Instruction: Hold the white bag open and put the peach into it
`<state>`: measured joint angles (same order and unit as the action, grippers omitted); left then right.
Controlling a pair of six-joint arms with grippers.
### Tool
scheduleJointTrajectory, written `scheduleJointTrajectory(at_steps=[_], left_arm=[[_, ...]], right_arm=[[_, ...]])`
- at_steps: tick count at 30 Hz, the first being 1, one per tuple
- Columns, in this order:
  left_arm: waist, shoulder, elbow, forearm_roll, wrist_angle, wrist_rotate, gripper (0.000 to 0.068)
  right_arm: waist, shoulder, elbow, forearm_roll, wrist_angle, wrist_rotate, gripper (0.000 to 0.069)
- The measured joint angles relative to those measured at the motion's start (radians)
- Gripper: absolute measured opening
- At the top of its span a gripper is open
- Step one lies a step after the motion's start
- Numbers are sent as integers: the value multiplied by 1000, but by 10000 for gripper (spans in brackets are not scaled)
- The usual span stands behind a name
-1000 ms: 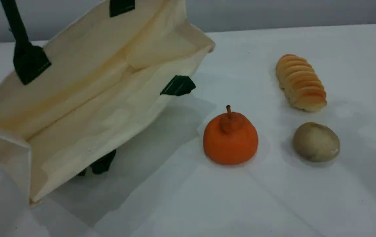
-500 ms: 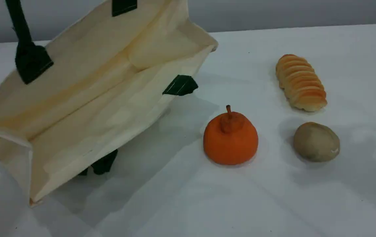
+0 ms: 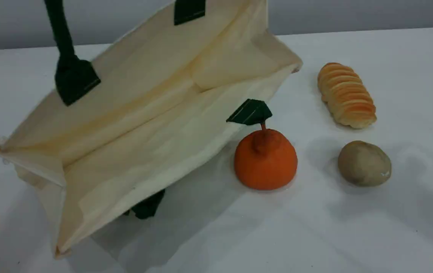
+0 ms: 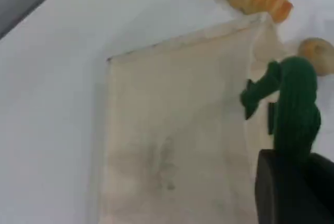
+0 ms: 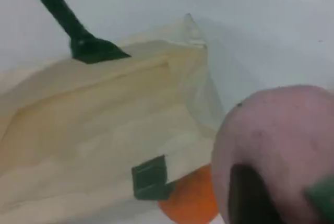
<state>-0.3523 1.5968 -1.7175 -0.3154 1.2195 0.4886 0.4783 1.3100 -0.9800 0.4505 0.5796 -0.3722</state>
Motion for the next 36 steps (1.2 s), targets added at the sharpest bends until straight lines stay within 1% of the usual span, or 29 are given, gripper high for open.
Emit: scheduleJointTrajectory(at_steps=[7, 13, 16, 19, 22, 27, 31, 34, 36], left_arm=[[0, 1, 0, 4, 1, 0, 95], [0, 1, 0, 4, 1, 6, 95], [0, 1, 0, 5, 1, 6, 95], [0, 1, 0, 10, 1, 6, 95], [0, 1, 0, 10, 1, 7, 94], [0, 1, 0, 9, 1, 7, 94], [0, 1, 0, 9, 1, 6, 94], [0, 1, 0, 8, 2, 5, 94], [0, 1, 0, 5, 2, 4, 94]], right_arm=[[1, 0, -1, 56, 18, -41, 262], [1, 0, 12, 188, 80, -149, 262], [25, 0, 46, 269, 73, -225, 262], [74, -2, 94, 325, 19, -267, 262], [144, -2, 141, 339, -56, -267, 262], [286, -2, 213, 363, -228, -266, 262], [382, 41, 227, 376, -368, -266, 262], [418, 108, 226, 376, -456, -266, 262], [420, 159, 225, 376, -504, -266, 262]])
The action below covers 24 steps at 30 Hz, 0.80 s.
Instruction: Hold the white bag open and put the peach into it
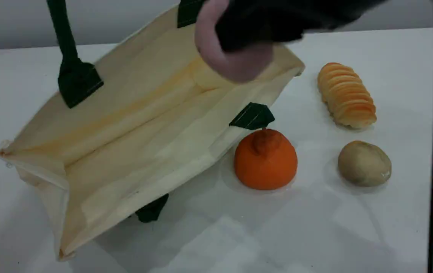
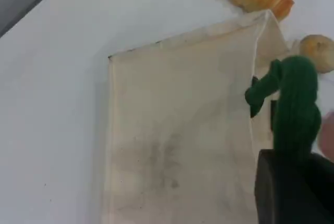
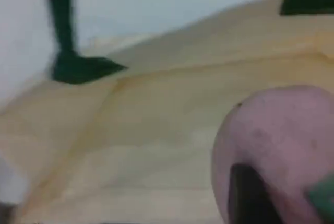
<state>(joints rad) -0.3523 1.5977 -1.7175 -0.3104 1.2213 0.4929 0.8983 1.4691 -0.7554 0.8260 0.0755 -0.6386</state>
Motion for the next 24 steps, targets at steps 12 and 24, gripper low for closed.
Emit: scheduleJointTrajectory(at_steps=[12, 24], left_arm=[[0, 0, 0, -2, 0, -4, 94], [0, -1, 0, -3, 0, -4, 94]], right_arm=[[0, 238, -106, -9, -97, 0, 262], [0, 429, -286, -12, -55, 0, 262]])
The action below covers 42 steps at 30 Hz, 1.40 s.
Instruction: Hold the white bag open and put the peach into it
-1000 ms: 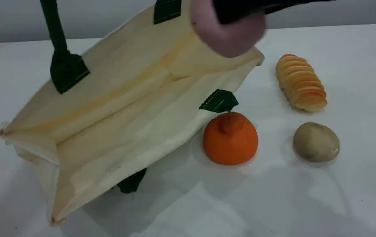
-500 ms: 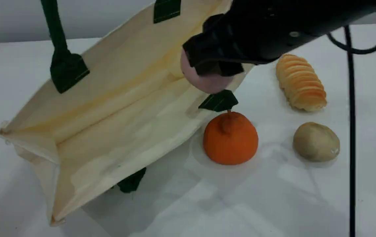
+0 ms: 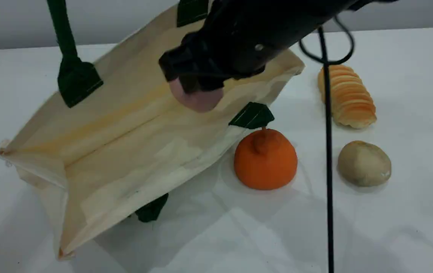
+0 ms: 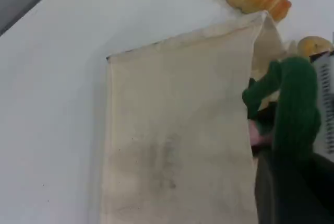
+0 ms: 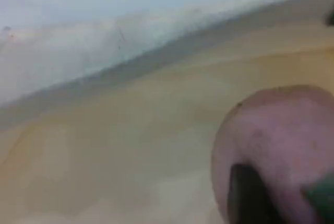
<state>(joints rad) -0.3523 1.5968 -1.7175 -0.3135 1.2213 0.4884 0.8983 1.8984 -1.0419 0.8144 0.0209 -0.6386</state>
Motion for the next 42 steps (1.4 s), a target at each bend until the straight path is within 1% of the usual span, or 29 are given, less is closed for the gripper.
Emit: scheduleJointTrajectory(at_steps=[9, 17, 20, 27, 28, 30, 34, 36, 38, 39, 42], left_arm=[[0, 0, 0, 0, 0, 0, 94], [0, -1, 0, 0, 0, 0, 94], [0, -1, 0, 0, 0, 0, 94], [0, -2, 0, 0, 0, 0, 94], [0, -3, 0, 0, 0, 0, 94], [0, -3, 0, 0, 0, 0, 94], [0, -3, 0, 0, 0, 0, 94], [0, -3, 0, 0, 0, 0, 94], [0, -3, 0, 0, 0, 0, 94], [0, -3, 0, 0, 1, 0, 94], [0, -3, 0, 0, 0, 0, 94]], right_arm=[[0, 57, -52, 2, 16, 1, 262], [1, 60, -54, 5, 16, 1, 262], [15, 60, -54, 5, 17, 0, 262], [80, 60, -54, 7, -52, 0, 263], [81, 60, -57, 7, -61, 0, 276], [81, 60, -64, 13, -62, 4, 335], [81, 60, -66, 49, -59, 4, 524], [81, 60, -66, 49, -59, 4, 597], [81, 60, -66, 49, -58, 3, 627], [81, 60, -66, 49, -58, 3, 631], [81, 60, -66, 49, -46, 1, 616]])
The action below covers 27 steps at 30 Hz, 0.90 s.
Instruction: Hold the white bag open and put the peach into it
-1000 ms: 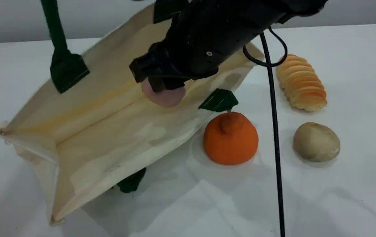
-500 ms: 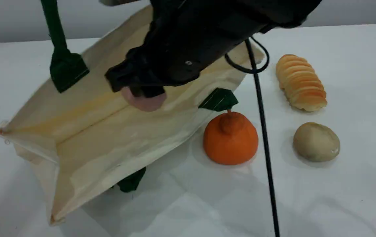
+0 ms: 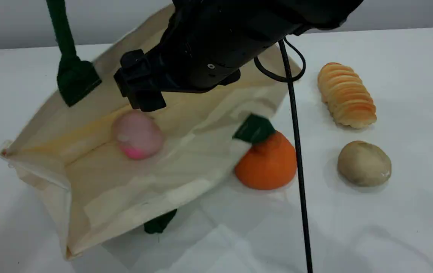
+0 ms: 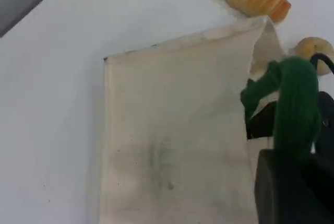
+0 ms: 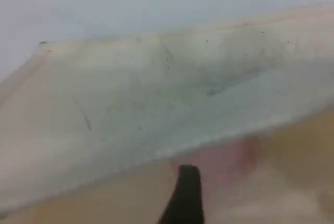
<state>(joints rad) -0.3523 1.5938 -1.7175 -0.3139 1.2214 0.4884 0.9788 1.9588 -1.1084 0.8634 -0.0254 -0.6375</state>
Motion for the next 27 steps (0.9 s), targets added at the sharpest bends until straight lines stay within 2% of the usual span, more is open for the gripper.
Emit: scheduleJointTrajectory(at_steps=[9, 11, 13, 19, 22, 27], left_arm=[[0, 0, 0, 29, 0, 3, 94], [0, 0, 0, 30, 0, 3, 94], [0, 0, 0, 29, 0, 3, 94], [0, 0, 0, 28, 0, 3, 94], [0, 0, 0, 28, 0, 3, 94], [0, 0, 0, 27, 0, 3, 94]], right_arm=[[-8, -35, 16, -9, 142, -54, 492], [-21, -52, 16, -21, 178, -54, 440], [-40, -72, 16, -34, 238, -49, 365], [-125, -150, 16, -130, 443, 14, 49], [-178, -200, 16, -210, 509, 85, 15], [-267, -302, 16, -392, 556, 245, 11]])
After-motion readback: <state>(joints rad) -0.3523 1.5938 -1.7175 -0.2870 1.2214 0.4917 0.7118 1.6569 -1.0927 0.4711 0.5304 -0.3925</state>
